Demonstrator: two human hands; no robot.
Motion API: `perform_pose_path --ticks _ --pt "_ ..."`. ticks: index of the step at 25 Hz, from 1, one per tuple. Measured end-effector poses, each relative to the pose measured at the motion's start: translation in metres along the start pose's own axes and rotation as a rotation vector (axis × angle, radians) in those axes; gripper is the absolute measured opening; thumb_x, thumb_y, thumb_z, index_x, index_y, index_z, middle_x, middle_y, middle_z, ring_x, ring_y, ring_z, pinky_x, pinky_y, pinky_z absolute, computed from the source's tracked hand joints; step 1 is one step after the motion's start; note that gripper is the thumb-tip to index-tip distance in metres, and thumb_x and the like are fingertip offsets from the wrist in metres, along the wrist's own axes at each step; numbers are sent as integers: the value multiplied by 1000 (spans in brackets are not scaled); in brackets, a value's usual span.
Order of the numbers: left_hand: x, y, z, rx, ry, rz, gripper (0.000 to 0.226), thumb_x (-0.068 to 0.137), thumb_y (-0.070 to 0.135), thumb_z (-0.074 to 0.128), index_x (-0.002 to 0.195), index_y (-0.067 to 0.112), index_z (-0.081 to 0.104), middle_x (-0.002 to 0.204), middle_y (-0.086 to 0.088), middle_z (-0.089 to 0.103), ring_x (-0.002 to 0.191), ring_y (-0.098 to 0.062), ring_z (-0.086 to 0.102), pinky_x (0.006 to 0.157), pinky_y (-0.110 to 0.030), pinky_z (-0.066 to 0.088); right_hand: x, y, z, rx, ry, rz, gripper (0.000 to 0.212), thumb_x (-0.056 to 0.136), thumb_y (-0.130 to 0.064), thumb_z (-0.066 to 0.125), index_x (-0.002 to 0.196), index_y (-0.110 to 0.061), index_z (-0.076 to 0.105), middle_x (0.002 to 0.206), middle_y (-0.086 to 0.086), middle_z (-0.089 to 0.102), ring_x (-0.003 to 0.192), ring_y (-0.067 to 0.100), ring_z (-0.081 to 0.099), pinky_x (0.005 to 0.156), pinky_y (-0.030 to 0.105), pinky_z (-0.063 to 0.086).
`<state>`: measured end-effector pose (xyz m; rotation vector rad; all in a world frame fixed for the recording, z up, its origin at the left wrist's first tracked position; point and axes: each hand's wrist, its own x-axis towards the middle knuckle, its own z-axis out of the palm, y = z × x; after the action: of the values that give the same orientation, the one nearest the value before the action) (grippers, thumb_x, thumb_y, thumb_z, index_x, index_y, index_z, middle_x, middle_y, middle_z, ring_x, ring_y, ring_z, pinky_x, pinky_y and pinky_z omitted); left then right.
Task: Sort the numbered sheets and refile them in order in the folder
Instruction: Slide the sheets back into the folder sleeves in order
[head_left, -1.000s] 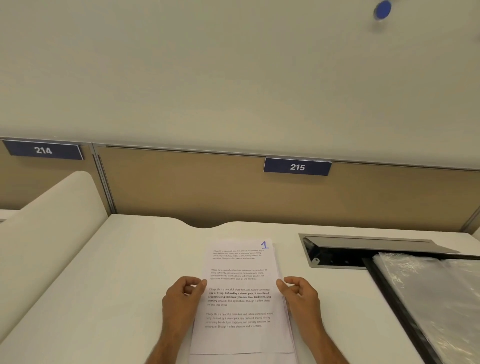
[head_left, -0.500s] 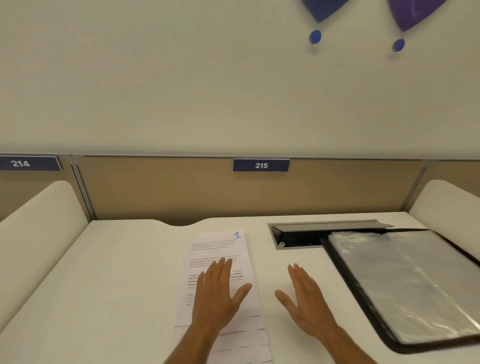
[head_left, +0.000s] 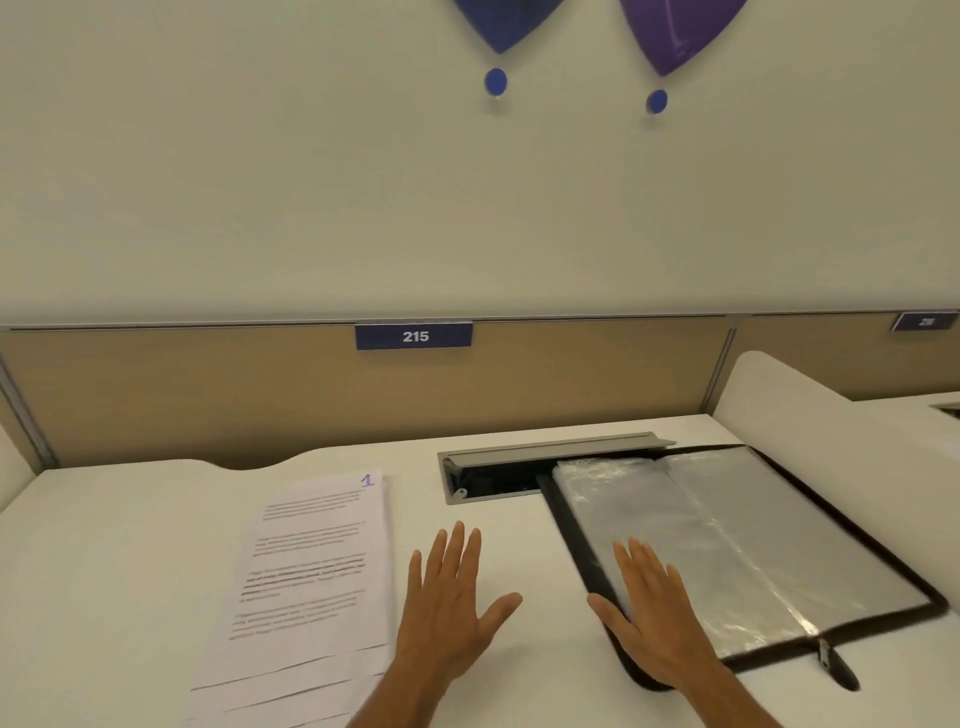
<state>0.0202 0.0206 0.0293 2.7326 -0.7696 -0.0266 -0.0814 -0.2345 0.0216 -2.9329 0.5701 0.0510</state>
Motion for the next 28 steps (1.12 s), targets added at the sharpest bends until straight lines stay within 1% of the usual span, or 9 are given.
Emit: perform_pose_path --ticks 12,13,15,16,18,20,23,26,28 --pt "65 174 97 28 -3 -20 96 69 69 -28 156 29 -15 155 15 -27 148 -12 -21 113 -43 -15 48 211 -24 13 -79 -16 124 57 -94 -25 159 -23 -11 167 0 -15 154 18 -14 124 43 -5" --pt "66 176 101 65 28 -29 93 75 66 -28 156 26 -9 158 14 -18 150 -12 -13 115 -44 -10 53 220 -23 1 -90 -20 125 56 -94 -26 159 -23 -11 167 0 -15 154 19 -14 124 43 -5" --pt "61 177 107 86 -29 -69 78 98 53 -13 155 20 30 159 8 31 147 -15 30 120 -46 3 58 231 -19 -18 -119 -31 124 56 -93 -26 158 -23 -13 167 0 -16 154 20 -14 124 45 -5" --pt "59 176 117 65 -76 -72 66 104 45 -1 145 19 44 146 6 54 135 -16 50 121 -45 1 60 235 -16 -30 -130 -37 124 56 -93 -26 158 -23 -13 166 -1 -17 154 20 -15 124 46 -6" --pt "57 170 137 142 -63 -57 44 102 31 21 134 19 48 129 6 68 119 -18 64 120 -43 -9 63 238 -11 -66 -141 -47 127 52 -93 -29 158 -25 -12 166 -4 -18 154 19 -16 124 46 -8" --pt "57 173 137 57 -114 -71 52 83 30 38 131 20 54 126 7 69 116 -17 65 119 -43 -8 66 238 -9 -96 -136 -51 131 48 -92 -33 159 -27 -10 165 -7 -19 154 18 -15 123 47 -8" --pt "55 184 115 72 -147 -98 65 76 30 34 131 17 66 137 6 62 122 -15 62 117 -42 -2 67 233 -4 -109 -123 -34 132 45 -92 -35 159 -32 -7 166 -11 -16 154 17 -13 124 48 -6" --pt "52 173 116 115 60 -65 72 86 27 8 157 17 0 159 11 -7 150 -9 0 119 -42 -12 66 225 -1 -129 -110 -17 135 40 -90 -38 159 -35 -6 166 -13 -15 154 17 -12 124 48 -4" --pt "46 165 115 134 42 -63 80 80 26 11 158 11 9 162 9 9 150 -10 19 119 -41 -13 62 217 0 -123 -107 -22 135 40 -90 -38 159 -35 -6 166 -13 -15 154 17 -12 124 48 -3"
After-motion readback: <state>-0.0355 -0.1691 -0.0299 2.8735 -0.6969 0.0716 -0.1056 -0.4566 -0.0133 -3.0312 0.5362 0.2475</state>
